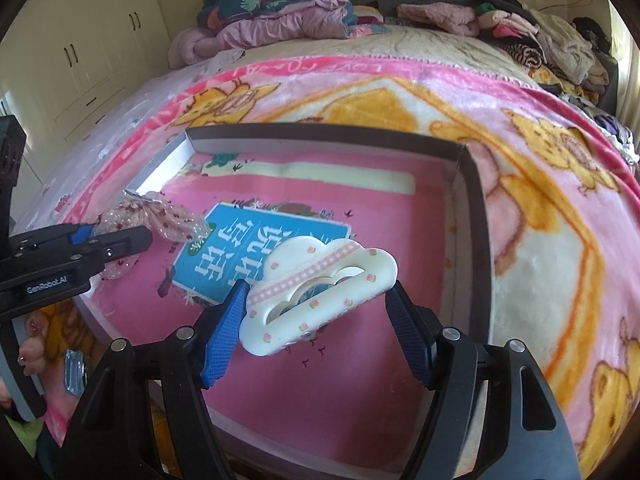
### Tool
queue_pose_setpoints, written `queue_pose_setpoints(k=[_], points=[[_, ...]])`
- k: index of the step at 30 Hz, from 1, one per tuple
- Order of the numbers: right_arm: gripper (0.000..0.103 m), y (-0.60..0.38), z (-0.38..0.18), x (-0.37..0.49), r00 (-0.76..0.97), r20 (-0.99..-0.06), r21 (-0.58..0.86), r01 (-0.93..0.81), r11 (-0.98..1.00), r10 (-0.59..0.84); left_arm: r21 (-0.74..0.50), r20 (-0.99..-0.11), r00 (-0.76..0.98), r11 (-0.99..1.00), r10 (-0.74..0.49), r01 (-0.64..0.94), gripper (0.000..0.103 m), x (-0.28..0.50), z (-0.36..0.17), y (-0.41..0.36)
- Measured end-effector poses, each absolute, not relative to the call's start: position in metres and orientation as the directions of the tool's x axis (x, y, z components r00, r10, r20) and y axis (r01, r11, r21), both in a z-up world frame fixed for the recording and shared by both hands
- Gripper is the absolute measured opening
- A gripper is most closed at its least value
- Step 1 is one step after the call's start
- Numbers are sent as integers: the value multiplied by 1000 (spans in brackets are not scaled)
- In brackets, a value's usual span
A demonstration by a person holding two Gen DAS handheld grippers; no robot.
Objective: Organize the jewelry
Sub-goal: 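Carry the bow clip into the grey box with left tool while right tool places the cloud clip there, then open both tools and withdraw them from the grey box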
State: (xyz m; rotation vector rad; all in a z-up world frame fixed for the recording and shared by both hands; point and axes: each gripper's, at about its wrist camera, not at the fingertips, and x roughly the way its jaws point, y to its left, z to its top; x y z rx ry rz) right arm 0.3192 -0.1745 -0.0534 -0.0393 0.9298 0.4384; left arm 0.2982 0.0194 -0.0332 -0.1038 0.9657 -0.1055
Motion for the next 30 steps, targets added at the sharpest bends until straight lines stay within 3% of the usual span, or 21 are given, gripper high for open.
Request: queue_pose_setpoints(k=[3, 6, 18, 30], points=[[68, -173, -54, 317, 521, -781, 140, -390, 910, 344, -135, -810, 570, 989, -141, 54, 56, 294, -30, 16], [69, -175, -54, 315, 516, -779, 151, -396, 906, 355, -141, -804, 576, 988, -148, 58, 63, 290, -25, 13], [94, -190, -28, 281, 577, -737, 147, -371, 917, 352, -151, -773, 615, 987, -155, 59, 75, 268, -2, 17], [96, -215, 7, 232, 651, -684, 149, -319, 936, 330, -155, -736, 662, 987, -144, 43, 87, 233, 26, 28]])
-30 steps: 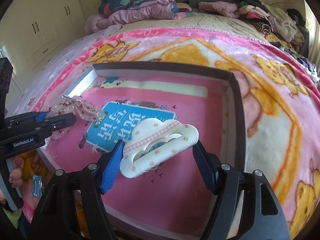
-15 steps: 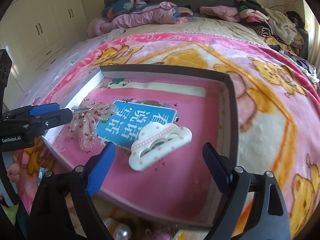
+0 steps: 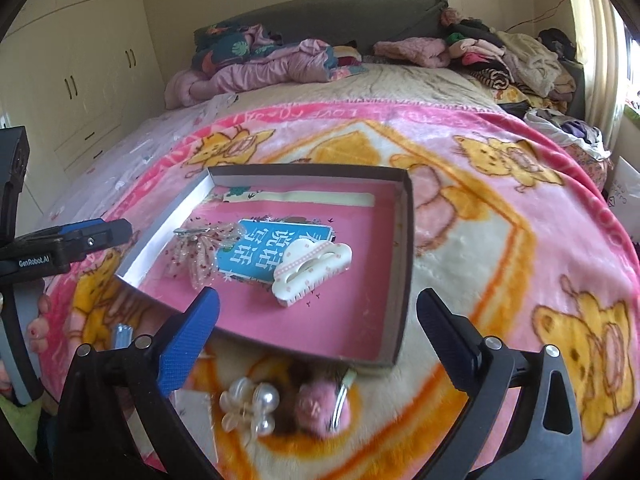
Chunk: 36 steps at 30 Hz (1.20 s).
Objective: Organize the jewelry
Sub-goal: 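Open both tools and withdraw them from the grey box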
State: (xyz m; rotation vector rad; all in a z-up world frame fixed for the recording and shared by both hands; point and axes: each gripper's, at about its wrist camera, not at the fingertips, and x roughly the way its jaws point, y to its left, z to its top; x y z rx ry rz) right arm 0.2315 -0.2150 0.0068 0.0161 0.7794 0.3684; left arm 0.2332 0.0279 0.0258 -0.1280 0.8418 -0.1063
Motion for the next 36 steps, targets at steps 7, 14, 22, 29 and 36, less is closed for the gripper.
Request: queue_pose_setpoints(k=[7, 14, 22, 29, 36], points=[[96, -223, 27, 204, 678, -661, 129, -319, 939, 321, -157, -718, 682, 987, -141, 38, 87, 210, 39, 33], [96, -222, 37, 183, 692, -645, 117, -331, 936, 325, -160, -714, 688, 987, -128, 18, 87, 191, 39, 38], [97, -219, 36, 164, 684, -647, 111, -353, 929, 337, -159, -716, 688, 987, -117, 3, 87, 170, 36, 45], [97, -217, 31, 145, 671, -655, 105, -375, 921, 348, -156, -717, 688, 988, -110, -5, 87, 152, 33, 49], [97, -216, 25, 131, 654, -668, 106, -390, 915, 356, -148, -723, 683, 989, -104, -6, 87, 140, 28, 49]])
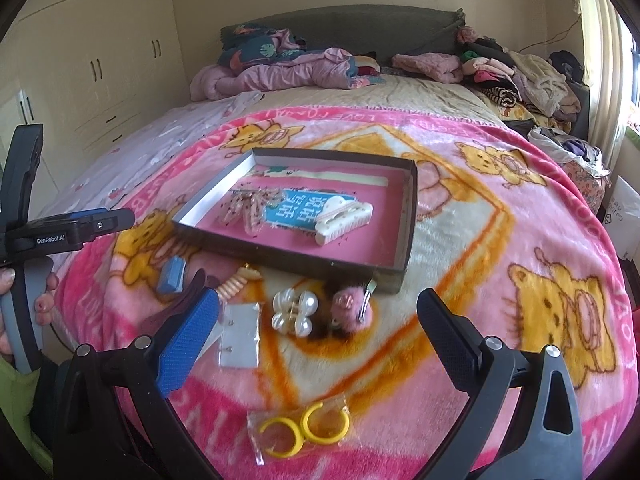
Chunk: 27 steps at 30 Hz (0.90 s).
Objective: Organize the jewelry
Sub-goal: 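Open both tools and withdraw them from the grey box, then grasp the brown comb-like clip with left tool while right tool reaches the clear bagged card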
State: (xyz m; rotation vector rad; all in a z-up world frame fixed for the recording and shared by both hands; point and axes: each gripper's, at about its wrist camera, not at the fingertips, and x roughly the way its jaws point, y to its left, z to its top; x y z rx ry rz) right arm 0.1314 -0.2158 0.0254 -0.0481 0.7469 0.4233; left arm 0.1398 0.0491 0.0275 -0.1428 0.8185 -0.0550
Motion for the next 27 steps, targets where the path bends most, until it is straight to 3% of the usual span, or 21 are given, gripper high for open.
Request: queue_pose_setpoints(k=[27], points=[[97, -192, -21, 92, 540, -745, 101, -488, 867, 391, -55, -790, 609, 998, -70, 43, 87, 100, -17, 32]])
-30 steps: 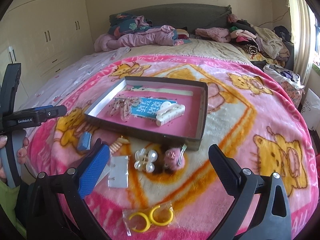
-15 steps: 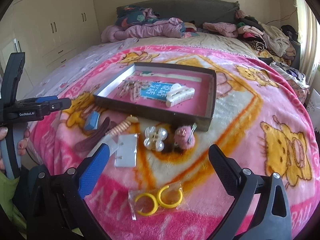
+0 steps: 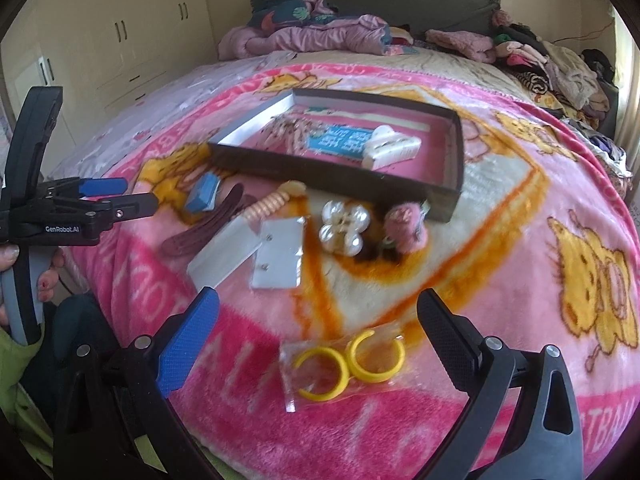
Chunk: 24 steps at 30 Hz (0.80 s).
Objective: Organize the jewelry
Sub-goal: 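Grasp the brown comb-like clip with left tool while right tool reaches the clear bagged card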
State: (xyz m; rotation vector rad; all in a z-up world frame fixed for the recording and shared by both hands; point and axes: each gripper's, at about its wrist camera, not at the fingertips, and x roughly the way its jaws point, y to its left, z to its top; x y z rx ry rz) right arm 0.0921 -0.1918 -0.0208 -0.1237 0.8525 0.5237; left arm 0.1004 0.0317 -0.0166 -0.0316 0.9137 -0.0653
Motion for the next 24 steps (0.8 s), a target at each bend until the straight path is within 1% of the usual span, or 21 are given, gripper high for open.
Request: queue_pose_setpoints(k=[4, 7, 10, 12, 16, 17, 21, 22, 24], points=[[96, -185, -27, 92, 532, -753, 87, -502, 860, 387, -35, -804, 590, 997, -70, 70, 86, 99, -26, 23], [96, -181, -34, 94, 522, -761, 83, -510, 856, 385, -15, -816, 574, 995, -69, 99, 76, 101, -35, 15], [96, -177, -40, 96, 514, -767, 82, -514, 854, 384, -4, -833, 550, 994, -64, 110, 62, 105, -46, 11], [96, -175, -44, 98, 510, -770, 83, -517, 852, 384, -4, -843, 533, 993, -66, 117, 45, 108, -53, 10], [96, -173, -49, 104, 500, -774, 91, -520, 849, 389, 0, -854, 515, 990, -75, 144, 38, 112, -62, 4], [96, -172, -51, 106, 495, -776, 94, -523, 847, 392, 0, -855, 512, 988, -79, 152, 35, 113, -63, 3], [94, -166, -56, 116, 484, -783, 90, -533, 841, 391, 1, -859, 503, 984, -92, 181, 34, 120, -66, -4], [92, -164, -57, 119, 482, -785, 87, -536, 840, 389, 2, -861, 501, 982, -94, 187, 34, 122, -68, -6], [80, -160, -62, 127, 468, -796, 88, -540, 837, 385, 2, -863, 496, 982, -95, 191, 34, 126, -70, -6]])
